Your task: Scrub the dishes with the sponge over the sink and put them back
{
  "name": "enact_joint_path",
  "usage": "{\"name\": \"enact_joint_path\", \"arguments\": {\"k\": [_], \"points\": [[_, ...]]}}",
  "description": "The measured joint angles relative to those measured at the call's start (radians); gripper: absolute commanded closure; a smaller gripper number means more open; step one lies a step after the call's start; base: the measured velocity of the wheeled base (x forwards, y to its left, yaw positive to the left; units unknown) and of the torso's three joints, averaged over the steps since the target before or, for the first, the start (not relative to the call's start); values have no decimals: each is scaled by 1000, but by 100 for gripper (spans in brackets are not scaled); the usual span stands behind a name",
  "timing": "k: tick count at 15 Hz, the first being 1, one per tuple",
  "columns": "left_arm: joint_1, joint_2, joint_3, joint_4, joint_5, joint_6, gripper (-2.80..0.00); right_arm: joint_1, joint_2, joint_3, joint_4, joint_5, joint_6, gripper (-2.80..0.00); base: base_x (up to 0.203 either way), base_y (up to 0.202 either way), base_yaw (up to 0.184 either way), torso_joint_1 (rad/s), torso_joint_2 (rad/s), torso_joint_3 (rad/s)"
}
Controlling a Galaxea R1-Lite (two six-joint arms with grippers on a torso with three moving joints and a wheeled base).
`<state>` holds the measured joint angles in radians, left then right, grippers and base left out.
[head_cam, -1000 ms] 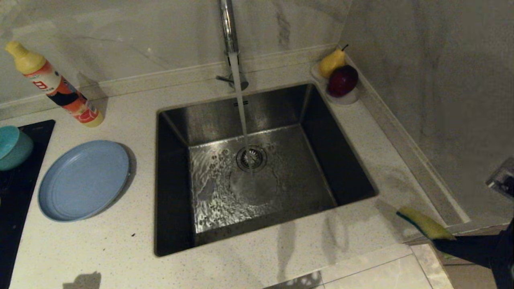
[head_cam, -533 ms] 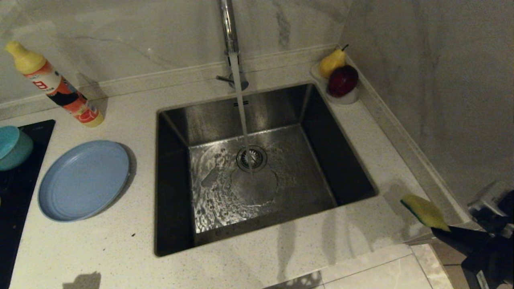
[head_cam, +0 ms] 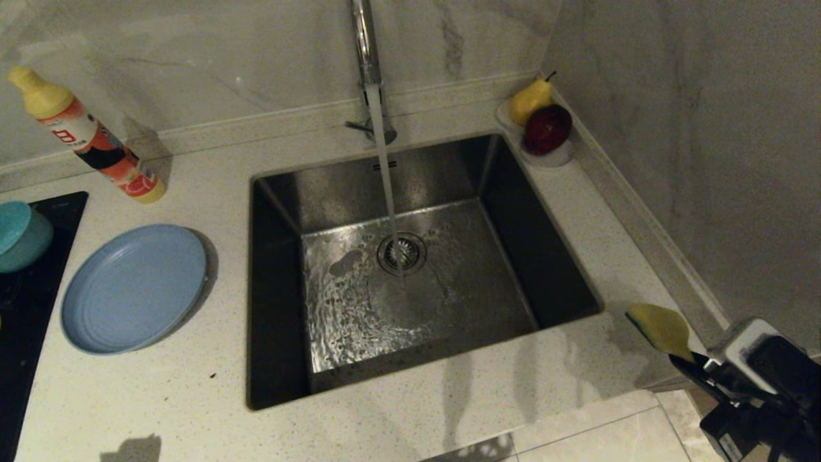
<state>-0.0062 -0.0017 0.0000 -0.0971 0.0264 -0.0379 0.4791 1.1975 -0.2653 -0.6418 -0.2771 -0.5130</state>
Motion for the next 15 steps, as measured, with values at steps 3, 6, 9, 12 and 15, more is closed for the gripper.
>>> {"name": "enact_joint_path", "arguments": {"k": [3,6,9,12,15], "points": [[0,0,0,0,0,0,0,-23,83,36,-111,-3,-16,0,0,0,0,0,0,0],[0,0,0,0,0,0,0,-43,146,27,-120,3,-18,0,0,0,0,0,0,0],[0,0,0,0,0,0,0,-83,216,9,-176,14,-25,0,0,0,0,0,0,0],[0,0,0,0,0,0,0,-131,282,-29,-241,58,-32,0,0,0,0,0,0,0],[0,0,0,0,0,0,0,-168,313,-85,-228,103,-43,0,0,0,0,0,0,0]]}}
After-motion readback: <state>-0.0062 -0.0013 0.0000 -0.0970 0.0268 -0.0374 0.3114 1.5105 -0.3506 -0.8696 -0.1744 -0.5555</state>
